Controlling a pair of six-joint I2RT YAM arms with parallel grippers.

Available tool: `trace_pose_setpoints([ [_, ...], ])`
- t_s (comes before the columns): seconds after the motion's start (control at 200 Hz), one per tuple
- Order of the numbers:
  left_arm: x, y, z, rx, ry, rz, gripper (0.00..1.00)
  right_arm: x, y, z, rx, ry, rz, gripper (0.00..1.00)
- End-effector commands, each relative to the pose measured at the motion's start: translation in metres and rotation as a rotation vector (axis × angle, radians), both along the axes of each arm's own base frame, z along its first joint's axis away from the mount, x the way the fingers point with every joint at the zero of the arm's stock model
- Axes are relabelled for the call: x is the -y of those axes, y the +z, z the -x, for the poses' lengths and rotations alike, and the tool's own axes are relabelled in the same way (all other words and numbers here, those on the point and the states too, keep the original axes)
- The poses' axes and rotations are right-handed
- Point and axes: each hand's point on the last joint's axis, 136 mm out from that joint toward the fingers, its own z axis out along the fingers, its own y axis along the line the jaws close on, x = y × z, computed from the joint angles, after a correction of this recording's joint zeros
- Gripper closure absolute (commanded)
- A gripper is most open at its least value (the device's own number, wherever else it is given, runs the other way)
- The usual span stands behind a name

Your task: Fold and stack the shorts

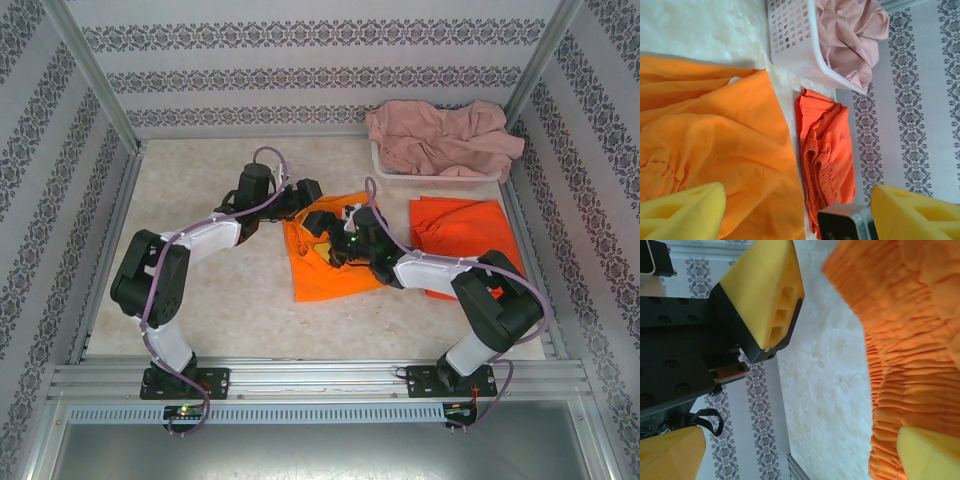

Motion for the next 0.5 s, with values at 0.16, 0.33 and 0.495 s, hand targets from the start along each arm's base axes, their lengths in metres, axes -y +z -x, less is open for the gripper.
trace_pose_setpoints([
  [0.16, -0.02, -0.047, -0.008, -0.072, 0.042, -0.013, 0.24, -0.019, -0.018, 0.006, -0.031, -0.043, -0.059, 0.03],
  [0.33, -0.046, -0.087, -0.006, -0.128, 0.102, -0.049, 0.24, -0.021, -0.044, 0.017, -0.079, -0.049, -0.045, 0.03],
  [0.495, -0.048, -0.112, -0.003, -0.154, 0.099, -0.06, 0.24, -0.024, -0.064, 0.024, -0.128, -0.052, -0.064, 0.03],
])
